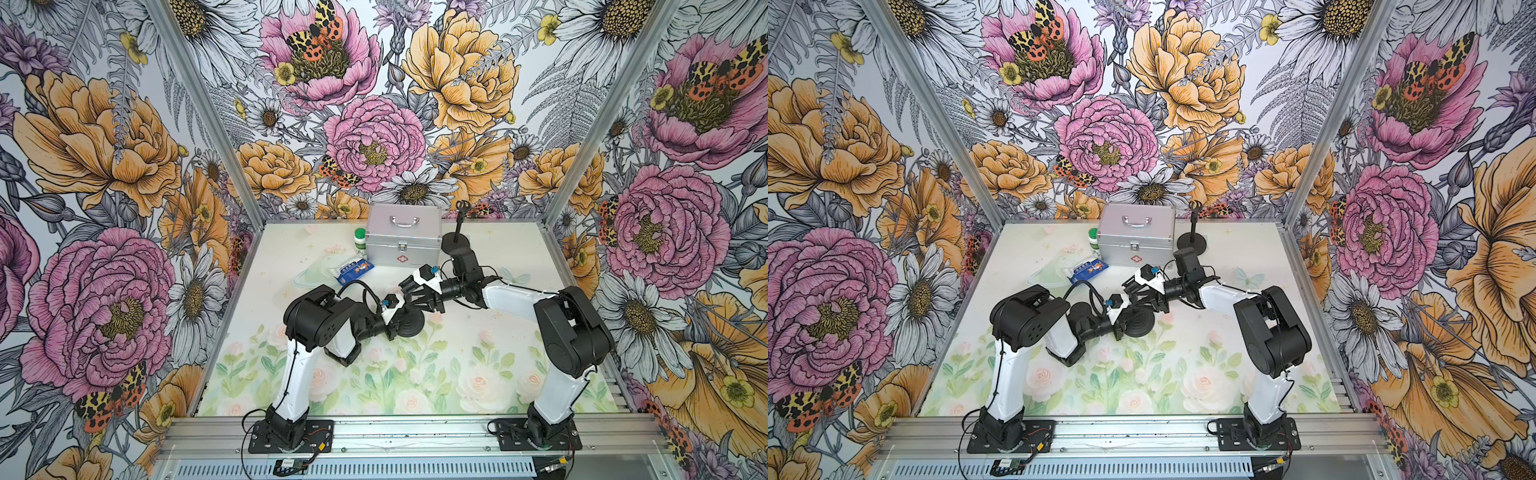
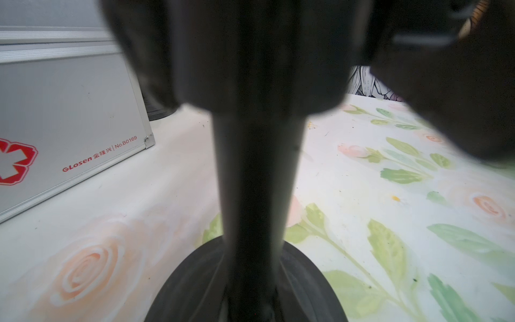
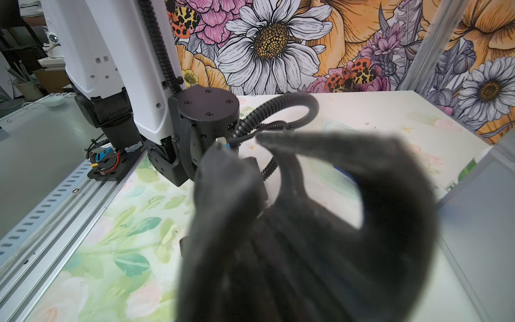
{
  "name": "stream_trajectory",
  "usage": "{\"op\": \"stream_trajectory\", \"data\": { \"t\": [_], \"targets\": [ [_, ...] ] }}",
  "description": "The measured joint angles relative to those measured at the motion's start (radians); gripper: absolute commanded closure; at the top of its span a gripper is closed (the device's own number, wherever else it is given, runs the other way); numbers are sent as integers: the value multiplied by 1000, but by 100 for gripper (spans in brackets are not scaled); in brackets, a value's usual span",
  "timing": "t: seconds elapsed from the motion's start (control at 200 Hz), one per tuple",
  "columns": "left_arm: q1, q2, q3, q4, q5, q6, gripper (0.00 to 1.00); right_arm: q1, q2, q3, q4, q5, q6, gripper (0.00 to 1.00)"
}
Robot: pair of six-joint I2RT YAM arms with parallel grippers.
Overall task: Assemble a microphone stand
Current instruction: Screw the microphone stand pole into the microphone stand base.
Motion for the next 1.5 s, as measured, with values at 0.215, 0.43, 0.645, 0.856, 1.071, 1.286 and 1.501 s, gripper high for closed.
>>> {"op": "stream_trajectory", "data": {
  "t": [0.215,0.43,0.645,0.856,1.071,1.286,1.501],
  "targets": [
    [1,0,0,0,4,-9,79,-1,14,47,-42,-11,-1,72],
    [3,0,0,1,3,-16,78,-1,29,66,-41,3,2,96],
    [8,0,-1,14,5,-16,77,60,-88,-119,219,251,198,100],
    [8,11,-1,23,5,-18,77,249,-185,-470,804,877,559,100],
    [11,18,6,34,4,-19,77,351,-99,-475,977,1154,669,92],
    [12,19,5,31,4,-18,77,336,-124,-486,948,1110,569,61],
    [12,20,10,29,5,-16,77,111,-198,-455,746,592,415,59]
  ]
}}
